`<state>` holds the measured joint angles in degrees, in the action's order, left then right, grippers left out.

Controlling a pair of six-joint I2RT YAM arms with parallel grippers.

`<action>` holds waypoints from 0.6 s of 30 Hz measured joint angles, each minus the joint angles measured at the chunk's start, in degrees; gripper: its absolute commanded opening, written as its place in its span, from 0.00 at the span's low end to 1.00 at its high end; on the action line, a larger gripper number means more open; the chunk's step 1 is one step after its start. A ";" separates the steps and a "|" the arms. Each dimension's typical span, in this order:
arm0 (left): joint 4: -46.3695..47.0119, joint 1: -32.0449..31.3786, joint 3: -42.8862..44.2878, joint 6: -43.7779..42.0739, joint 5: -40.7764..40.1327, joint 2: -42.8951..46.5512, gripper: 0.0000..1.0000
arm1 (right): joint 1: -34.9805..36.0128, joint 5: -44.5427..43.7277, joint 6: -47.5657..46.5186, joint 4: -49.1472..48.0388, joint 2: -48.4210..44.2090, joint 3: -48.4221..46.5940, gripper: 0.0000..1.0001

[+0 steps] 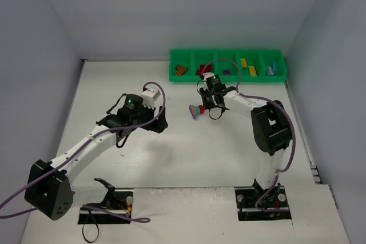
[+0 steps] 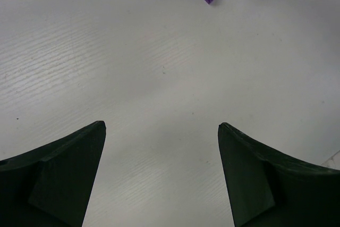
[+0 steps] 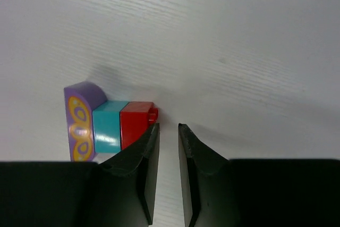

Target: Sort the legos into containers by color

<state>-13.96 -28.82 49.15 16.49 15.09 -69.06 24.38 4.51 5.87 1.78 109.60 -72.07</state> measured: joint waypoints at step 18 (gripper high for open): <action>2.05 -1.55 2.19 -10.91 3.58 -3.98 0.80 | 8.15 5.99 0.57 -5.44 -2.21 5.49 0.18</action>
<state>-11.90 -30.37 51.33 5.58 18.68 -73.03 32.53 10.50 6.44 -3.66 107.39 -66.59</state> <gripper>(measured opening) 0.798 0.171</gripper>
